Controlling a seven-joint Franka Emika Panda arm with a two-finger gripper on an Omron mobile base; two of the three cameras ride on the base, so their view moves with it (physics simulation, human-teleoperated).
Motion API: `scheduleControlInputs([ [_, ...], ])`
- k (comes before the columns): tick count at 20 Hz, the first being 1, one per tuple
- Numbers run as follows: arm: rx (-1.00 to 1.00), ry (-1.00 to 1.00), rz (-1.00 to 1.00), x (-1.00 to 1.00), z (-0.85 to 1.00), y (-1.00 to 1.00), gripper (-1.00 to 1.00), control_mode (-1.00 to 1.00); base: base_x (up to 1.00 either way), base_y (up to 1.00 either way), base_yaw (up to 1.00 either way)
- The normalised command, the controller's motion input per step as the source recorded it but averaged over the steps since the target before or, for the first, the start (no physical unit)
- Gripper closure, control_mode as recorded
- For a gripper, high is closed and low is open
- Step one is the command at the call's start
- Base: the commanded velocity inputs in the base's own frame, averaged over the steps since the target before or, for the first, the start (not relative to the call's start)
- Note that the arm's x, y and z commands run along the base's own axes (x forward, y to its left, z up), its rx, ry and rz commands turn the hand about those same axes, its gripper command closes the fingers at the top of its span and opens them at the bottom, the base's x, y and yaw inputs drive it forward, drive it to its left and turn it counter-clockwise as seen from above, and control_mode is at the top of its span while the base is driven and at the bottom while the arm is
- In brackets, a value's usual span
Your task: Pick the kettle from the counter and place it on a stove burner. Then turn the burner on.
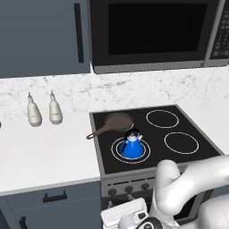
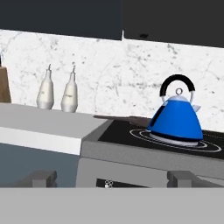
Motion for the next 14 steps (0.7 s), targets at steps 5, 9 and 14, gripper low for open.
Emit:
scheduleControlInputs([
  [5,0.06,-0.02,0.0,0.29,-0.13,0.0,-1.0,-1.0,0.0,0.0,0.0],
  [9,0.0,-0.01,0.01,0.26,-0.16,0.0,-1.0,-1.0,0.0,0.0,0.0],
  [14,0.0,-0.02,0.0,0.29,-0.13,-0.05,-1.0,-1.0,0.0,0.0,0.0],
])
